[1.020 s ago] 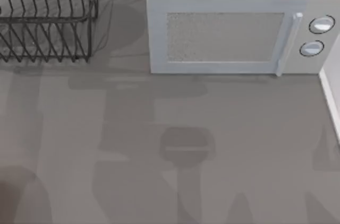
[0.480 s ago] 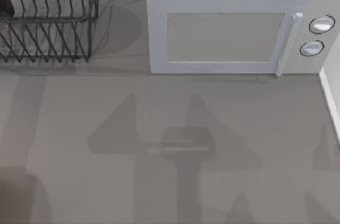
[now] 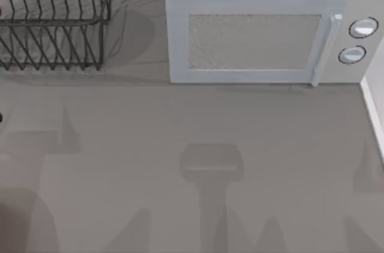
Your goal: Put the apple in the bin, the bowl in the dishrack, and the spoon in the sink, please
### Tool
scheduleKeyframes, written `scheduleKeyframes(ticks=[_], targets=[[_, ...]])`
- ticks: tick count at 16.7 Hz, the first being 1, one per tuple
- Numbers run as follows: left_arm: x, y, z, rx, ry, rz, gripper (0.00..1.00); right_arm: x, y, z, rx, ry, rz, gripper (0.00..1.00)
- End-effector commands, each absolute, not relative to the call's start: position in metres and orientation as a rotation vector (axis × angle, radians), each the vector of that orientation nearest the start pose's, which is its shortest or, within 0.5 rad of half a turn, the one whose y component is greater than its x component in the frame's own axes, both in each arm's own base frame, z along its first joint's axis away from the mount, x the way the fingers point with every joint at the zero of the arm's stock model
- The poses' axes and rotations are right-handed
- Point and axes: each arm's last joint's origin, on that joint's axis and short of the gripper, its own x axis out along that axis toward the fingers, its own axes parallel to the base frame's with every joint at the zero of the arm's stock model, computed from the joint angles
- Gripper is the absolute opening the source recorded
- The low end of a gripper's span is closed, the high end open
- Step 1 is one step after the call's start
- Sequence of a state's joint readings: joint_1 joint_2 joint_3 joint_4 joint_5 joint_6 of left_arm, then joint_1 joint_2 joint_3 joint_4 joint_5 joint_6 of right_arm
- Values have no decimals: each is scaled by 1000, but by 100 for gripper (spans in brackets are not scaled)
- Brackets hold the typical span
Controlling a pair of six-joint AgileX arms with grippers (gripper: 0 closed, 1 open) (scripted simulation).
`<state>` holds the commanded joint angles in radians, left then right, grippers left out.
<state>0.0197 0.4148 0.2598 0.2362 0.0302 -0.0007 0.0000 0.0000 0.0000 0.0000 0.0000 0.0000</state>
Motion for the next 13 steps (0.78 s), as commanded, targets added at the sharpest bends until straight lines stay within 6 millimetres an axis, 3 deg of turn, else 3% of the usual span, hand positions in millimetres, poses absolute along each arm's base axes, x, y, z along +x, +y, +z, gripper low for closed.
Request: scheduleKeyframes(ticks=[3, 7, 13], targets=[[113, 0, 201, -5, -66, -5, 100, 106, -1, 160, 0, 0, 0, 100], [106, -1, 165, -1, -11, 0, 100, 106, -1, 160, 0, 0, 0, 100], [106, -1, 160, 0, 0, 0, 100, 106, -1, 160, 0, 0, 0, 100]])
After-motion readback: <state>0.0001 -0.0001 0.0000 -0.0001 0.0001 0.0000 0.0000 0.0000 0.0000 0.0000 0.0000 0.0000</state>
